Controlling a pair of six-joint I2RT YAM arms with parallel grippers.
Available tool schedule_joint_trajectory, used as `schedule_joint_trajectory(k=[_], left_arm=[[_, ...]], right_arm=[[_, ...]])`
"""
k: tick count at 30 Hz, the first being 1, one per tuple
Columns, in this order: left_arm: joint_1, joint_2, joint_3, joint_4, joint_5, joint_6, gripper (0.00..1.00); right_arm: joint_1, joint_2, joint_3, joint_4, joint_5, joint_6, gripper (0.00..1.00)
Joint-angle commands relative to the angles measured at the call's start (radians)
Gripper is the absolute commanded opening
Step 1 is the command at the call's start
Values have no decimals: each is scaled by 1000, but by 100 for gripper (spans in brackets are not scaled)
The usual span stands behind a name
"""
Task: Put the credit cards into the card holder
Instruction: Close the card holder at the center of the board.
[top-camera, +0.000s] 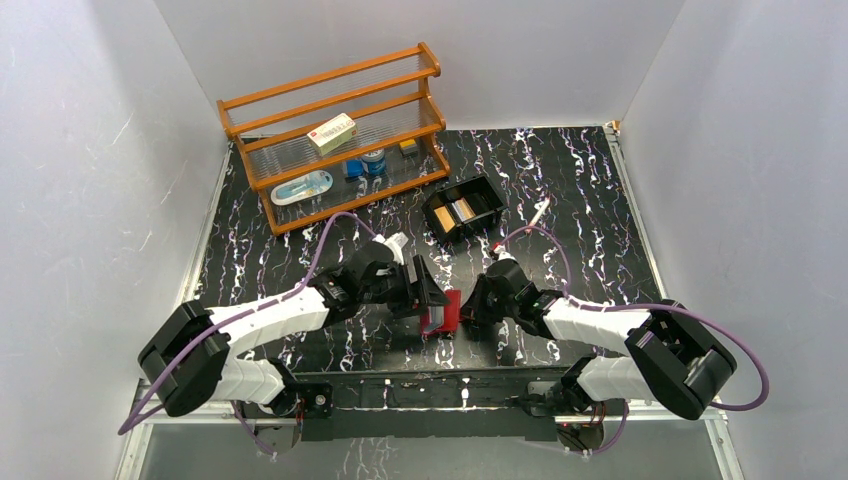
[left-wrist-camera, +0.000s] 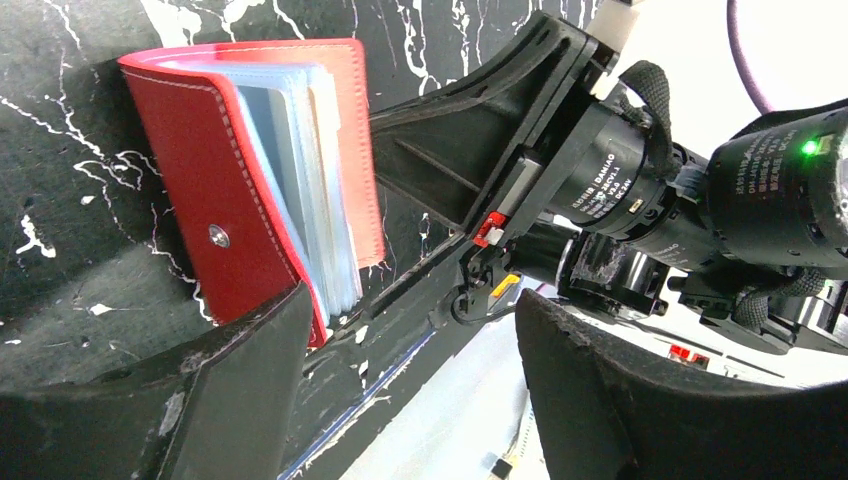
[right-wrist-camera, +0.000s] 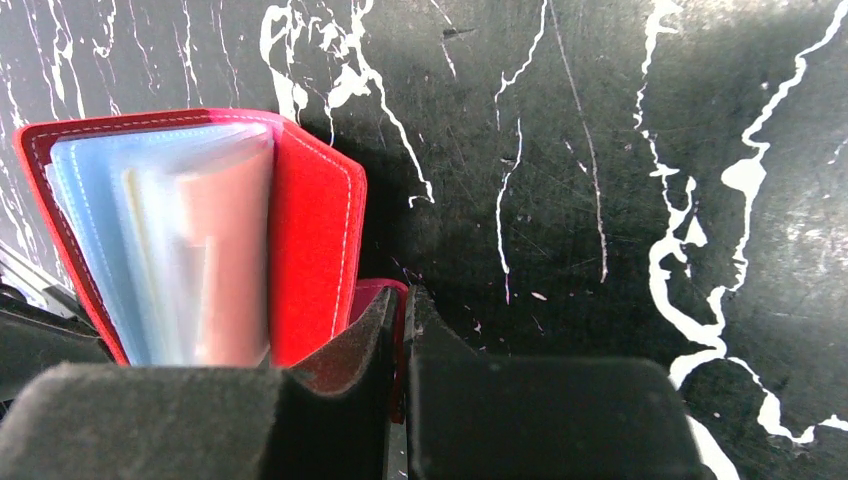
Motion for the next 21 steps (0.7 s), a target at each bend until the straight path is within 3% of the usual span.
schedule_joint_trajectory(k=[1, 5, 16, 21], left_arm=[[-16, 5, 33, 27, -26, 31, 72], [-21, 25, 36, 30, -28, 39, 72], [-40, 114, 59, 55, -23, 62, 72], [-42, 135, 87, 32, -35, 84, 72]], right_arm=[[12, 15, -1, -41, -14, -24, 4], [12, 3, 0, -49, -10, -33, 5], [11, -87, 12, -107, 25, -61, 29], [11, -167, 10, -127, 24, -61, 32]])
